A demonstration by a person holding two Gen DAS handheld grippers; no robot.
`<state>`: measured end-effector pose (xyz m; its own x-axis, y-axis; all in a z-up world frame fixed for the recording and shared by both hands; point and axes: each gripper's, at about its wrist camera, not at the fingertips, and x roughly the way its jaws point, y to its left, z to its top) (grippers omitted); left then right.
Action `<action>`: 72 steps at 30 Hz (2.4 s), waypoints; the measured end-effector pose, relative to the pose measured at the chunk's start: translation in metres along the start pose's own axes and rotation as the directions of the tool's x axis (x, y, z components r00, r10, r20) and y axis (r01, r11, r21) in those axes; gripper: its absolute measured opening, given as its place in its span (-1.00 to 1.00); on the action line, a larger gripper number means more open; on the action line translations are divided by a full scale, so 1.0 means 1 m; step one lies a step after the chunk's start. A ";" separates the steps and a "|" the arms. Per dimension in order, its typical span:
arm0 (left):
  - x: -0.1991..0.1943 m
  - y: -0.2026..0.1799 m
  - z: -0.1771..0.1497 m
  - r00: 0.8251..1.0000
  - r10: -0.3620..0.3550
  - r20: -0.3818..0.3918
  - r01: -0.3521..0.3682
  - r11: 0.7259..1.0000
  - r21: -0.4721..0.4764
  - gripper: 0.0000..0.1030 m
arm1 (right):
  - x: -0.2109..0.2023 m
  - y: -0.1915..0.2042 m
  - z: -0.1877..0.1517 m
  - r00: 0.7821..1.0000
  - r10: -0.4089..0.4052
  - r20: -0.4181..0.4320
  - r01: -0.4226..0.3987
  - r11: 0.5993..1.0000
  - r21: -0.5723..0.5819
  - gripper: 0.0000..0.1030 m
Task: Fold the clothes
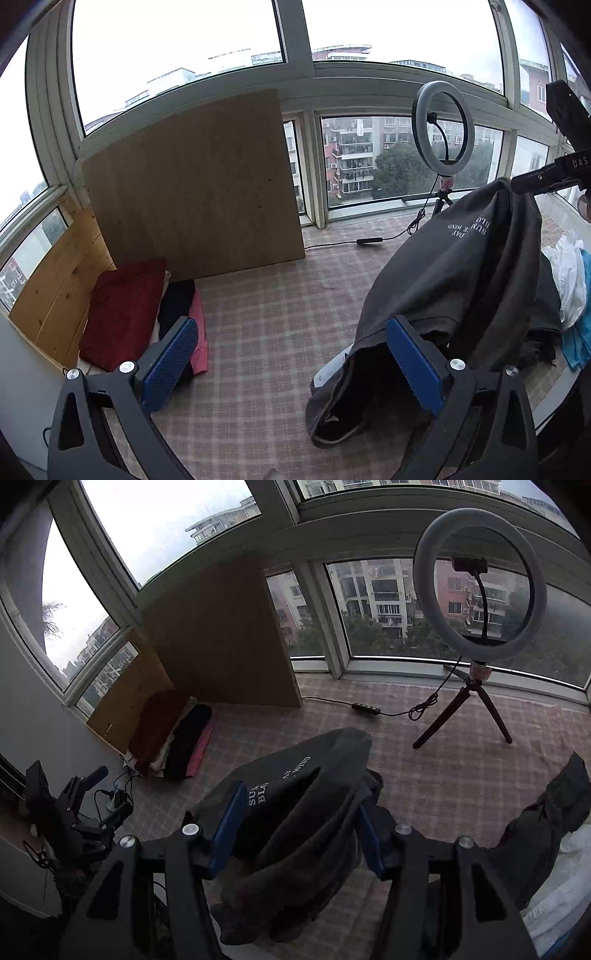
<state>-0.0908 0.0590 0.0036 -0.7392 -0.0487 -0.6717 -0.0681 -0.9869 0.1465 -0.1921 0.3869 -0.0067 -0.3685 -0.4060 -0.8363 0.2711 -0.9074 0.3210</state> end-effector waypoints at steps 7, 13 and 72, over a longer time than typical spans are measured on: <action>0.062 0.039 -0.077 0.971 -0.019 -0.238 0.017 1.000 -0.009 0.98 | 0.124 0.044 -0.104 0.981 -0.070 -0.180 0.062 0.997 -0.053 0.10; 0.087 0.049 -0.115 0.942 -0.036 -0.332 0.026 0.999 -0.036 0.98 | 0.116 0.056 -0.109 0.981 -0.140 -0.135 0.131 0.989 -0.074 0.19; 0.138 0.040 -0.069 0.963 -0.117 -0.243 0.125 0.992 0.017 0.23 | 0.192 0.128 -0.046 0.987 -0.095 -0.126 0.060 0.963 -0.261 0.07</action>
<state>-0.1491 0.0017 -0.1337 -0.5408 0.0315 -0.8406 -0.1716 -0.9824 0.0736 -0.1875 0.1975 -0.1465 -0.2778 -0.3008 -0.9123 0.4713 -0.8702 0.1434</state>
